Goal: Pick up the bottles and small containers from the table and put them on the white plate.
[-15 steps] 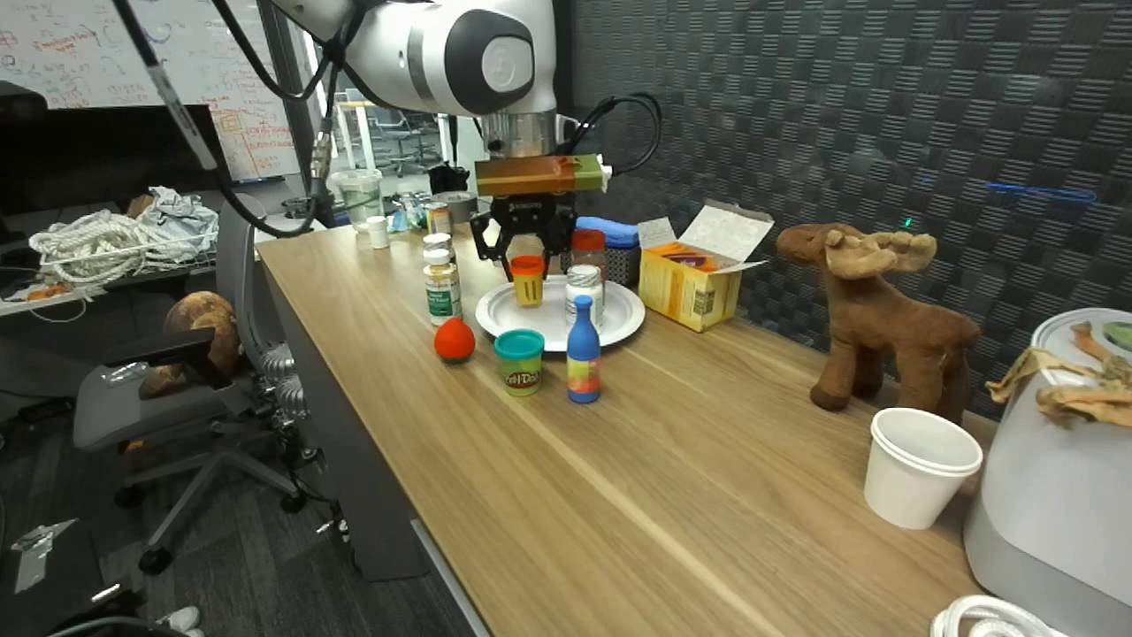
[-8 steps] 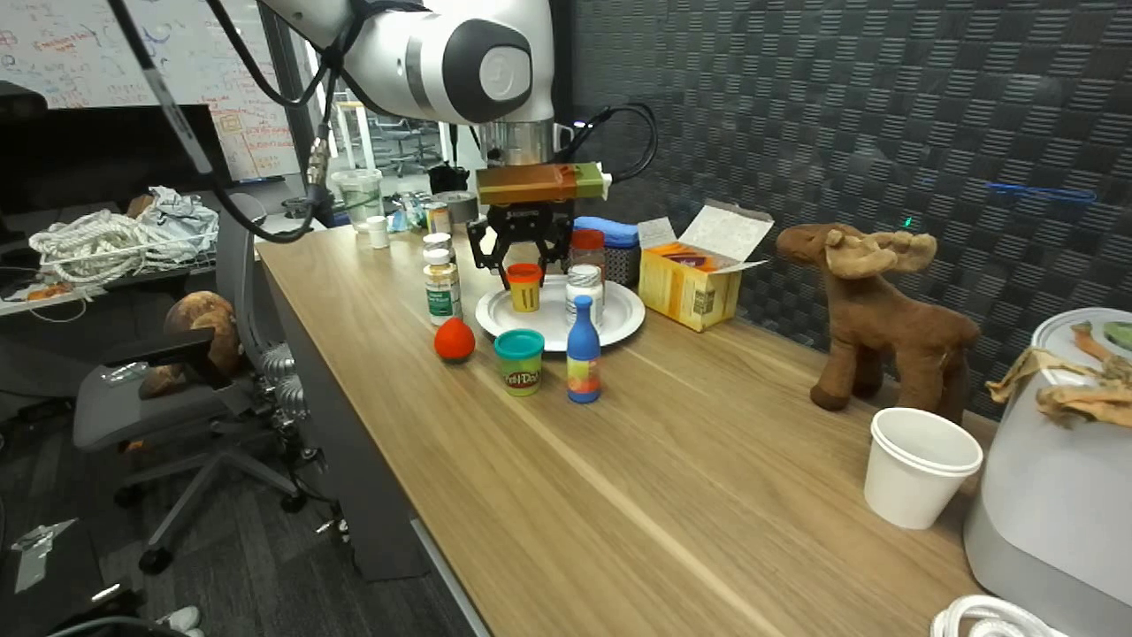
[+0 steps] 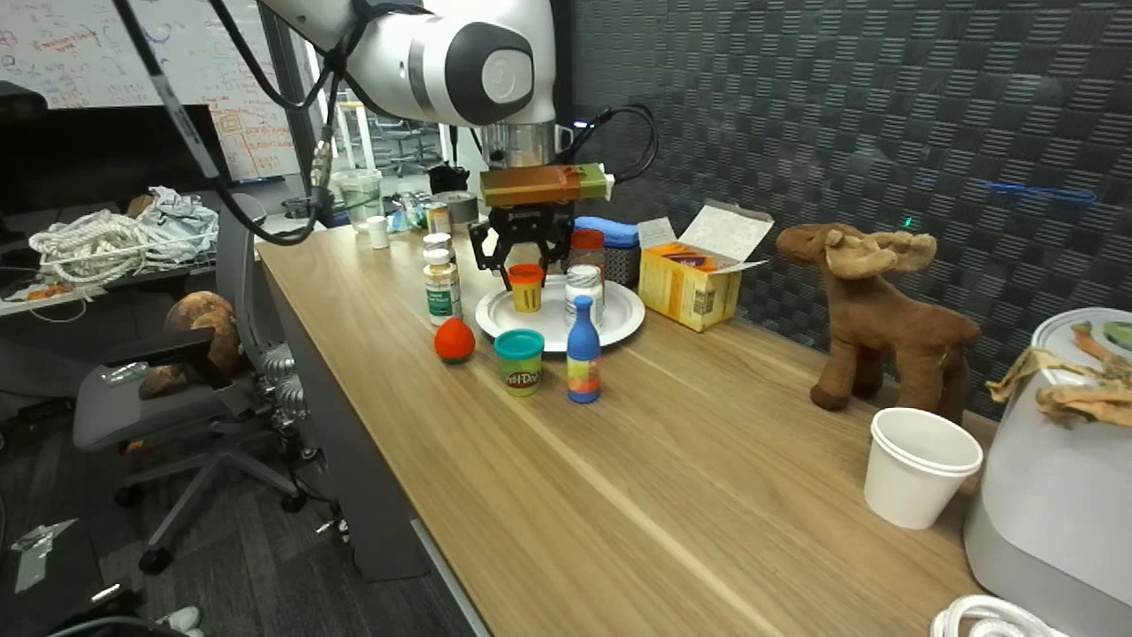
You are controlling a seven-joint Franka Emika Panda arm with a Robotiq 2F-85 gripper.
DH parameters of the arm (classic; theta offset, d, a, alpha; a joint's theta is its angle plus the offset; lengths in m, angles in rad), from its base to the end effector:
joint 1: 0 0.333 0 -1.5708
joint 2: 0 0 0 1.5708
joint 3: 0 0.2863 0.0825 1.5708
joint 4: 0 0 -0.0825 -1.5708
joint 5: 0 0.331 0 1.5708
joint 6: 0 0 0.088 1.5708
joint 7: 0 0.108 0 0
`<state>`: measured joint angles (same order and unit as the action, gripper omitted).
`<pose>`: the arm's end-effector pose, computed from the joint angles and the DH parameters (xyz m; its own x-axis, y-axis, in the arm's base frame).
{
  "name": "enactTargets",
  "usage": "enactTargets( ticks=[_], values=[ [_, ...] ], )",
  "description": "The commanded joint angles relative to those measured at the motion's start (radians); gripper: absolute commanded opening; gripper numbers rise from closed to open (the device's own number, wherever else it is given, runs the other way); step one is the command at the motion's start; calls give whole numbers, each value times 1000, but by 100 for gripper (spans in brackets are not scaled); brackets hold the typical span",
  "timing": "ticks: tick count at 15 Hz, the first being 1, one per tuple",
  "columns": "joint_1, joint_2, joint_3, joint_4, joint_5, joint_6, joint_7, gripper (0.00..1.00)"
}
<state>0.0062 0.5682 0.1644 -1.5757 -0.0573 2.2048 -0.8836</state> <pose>0.6344 0.0917 0.3212 0.4882 0.8695 0.0745 0.8706 -0.4912 0.0280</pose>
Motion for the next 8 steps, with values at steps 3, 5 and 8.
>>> enactTargets(
  ticks=[3, 5, 8],
  values=[
    [4, 46, 7, 87, 7, 6, -24, 23],
    [7, 59, 5, 110, 3, 9, -25, 23],
    [8, 77, 4, 134, 2, 5, -28, 23]
  ],
)
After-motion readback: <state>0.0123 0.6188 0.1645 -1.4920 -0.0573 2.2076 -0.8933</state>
